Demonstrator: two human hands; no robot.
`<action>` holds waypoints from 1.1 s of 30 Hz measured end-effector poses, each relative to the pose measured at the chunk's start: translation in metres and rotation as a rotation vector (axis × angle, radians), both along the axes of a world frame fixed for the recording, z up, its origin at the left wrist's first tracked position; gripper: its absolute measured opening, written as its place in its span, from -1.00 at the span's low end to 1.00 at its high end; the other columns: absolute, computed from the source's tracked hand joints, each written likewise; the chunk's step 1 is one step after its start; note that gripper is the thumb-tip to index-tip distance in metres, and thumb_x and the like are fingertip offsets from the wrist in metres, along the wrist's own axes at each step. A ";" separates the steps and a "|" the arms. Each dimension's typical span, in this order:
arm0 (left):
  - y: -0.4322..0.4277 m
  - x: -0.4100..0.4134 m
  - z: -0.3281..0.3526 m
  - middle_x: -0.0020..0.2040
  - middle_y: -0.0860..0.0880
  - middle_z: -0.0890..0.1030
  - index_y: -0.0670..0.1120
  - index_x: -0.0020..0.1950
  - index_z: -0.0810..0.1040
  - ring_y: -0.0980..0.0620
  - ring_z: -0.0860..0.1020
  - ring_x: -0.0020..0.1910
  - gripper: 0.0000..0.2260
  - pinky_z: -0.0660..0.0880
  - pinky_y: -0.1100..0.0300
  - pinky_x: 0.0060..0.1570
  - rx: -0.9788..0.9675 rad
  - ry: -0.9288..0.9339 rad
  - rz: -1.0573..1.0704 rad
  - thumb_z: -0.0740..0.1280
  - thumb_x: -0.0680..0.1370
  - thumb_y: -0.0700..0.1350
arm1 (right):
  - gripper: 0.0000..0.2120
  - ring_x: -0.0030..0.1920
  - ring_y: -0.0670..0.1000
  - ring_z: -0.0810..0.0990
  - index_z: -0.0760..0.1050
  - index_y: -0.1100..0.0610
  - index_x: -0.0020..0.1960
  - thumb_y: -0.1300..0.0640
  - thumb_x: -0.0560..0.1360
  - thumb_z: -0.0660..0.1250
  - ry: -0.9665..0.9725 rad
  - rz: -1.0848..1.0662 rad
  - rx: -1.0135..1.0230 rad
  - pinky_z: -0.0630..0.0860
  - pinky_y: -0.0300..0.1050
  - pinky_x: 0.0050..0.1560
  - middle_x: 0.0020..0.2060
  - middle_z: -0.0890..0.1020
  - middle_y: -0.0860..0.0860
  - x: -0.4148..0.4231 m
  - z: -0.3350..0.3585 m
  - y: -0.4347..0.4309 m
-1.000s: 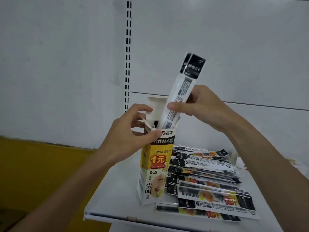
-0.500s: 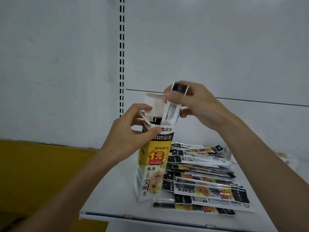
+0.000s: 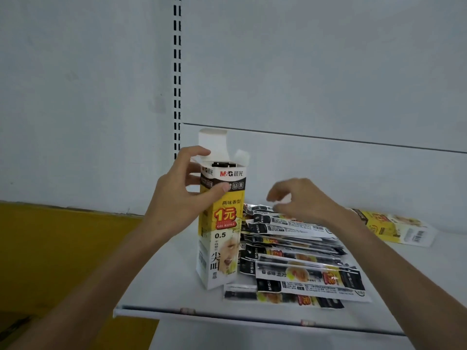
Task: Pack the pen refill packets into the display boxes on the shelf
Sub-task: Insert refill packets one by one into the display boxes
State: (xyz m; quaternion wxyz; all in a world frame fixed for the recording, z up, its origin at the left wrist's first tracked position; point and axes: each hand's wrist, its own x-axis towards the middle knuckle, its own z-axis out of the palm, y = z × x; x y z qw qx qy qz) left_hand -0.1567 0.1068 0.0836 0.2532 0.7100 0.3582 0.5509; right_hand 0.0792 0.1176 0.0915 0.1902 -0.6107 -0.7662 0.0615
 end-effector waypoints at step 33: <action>-0.004 -0.024 0.036 0.11 0.21 0.52 0.15 0.11 0.46 0.32 0.41 0.15 -0.65 0.28 0.52 0.10 0.286 0.601 0.034 0.41 0.41 -0.16 | -0.78 -0.54 -0.09 0.33 0.39 0.15 -0.26 0.08 0.51 0.29 0.804 -0.010 0.256 0.29 -0.20 -0.47 -0.45 0.45 -0.02 -0.010 0.036 -0.007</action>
